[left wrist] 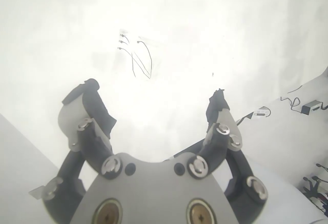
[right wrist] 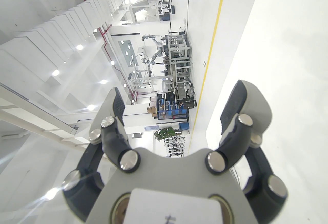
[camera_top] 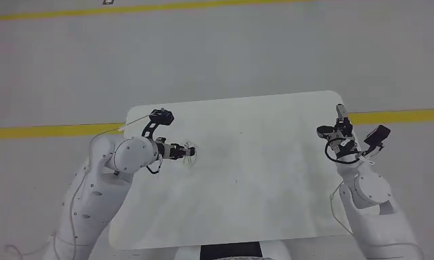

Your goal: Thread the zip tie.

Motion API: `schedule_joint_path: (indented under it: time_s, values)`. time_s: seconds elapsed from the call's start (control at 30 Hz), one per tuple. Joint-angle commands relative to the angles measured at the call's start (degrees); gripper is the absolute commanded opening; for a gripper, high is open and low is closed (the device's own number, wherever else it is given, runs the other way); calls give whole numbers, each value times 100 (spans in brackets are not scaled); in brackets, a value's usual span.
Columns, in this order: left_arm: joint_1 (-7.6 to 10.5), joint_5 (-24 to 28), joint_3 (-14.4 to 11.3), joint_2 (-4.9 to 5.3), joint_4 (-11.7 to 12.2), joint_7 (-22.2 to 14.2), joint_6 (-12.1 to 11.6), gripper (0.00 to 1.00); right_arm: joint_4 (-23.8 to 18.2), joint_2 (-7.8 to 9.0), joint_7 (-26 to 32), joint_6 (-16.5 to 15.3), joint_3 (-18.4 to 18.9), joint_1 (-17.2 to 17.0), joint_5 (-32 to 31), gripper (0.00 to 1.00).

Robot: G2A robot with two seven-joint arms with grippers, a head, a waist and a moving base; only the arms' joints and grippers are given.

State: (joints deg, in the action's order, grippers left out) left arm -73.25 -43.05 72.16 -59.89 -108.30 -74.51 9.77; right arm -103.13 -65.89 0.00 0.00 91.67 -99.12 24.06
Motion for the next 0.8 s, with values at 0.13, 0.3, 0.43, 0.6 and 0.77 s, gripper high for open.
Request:
schedule_joint_path:
  time_s: [0.13, 0.3, 0.43, 0.6, 0.77]
  values:
    - [155, -101, -215, -5, 36, 82, -274, 100, 0, 0, 0, 0, 0, 0, 0, 100]
    - [594, -255, -743, -71, 395, 92, -361, 100, 0, 0, 0, 0, 0, 0, 0, 100]
    - [968, -261, -1290, -174, 931, 141, -366, 100, 0, 0, 0, 0, 0, 0, 0, 100]
    - [1391, -162, -1750, -293, 1519, -68, -103, 100, 0, 0, 0, 0, 0, 0, 0, 100]
    - [1391, -162, -1750, -293, 1519, -68, -103, 100, 0, 0, 0, 0, 0, 0, 0, 100]
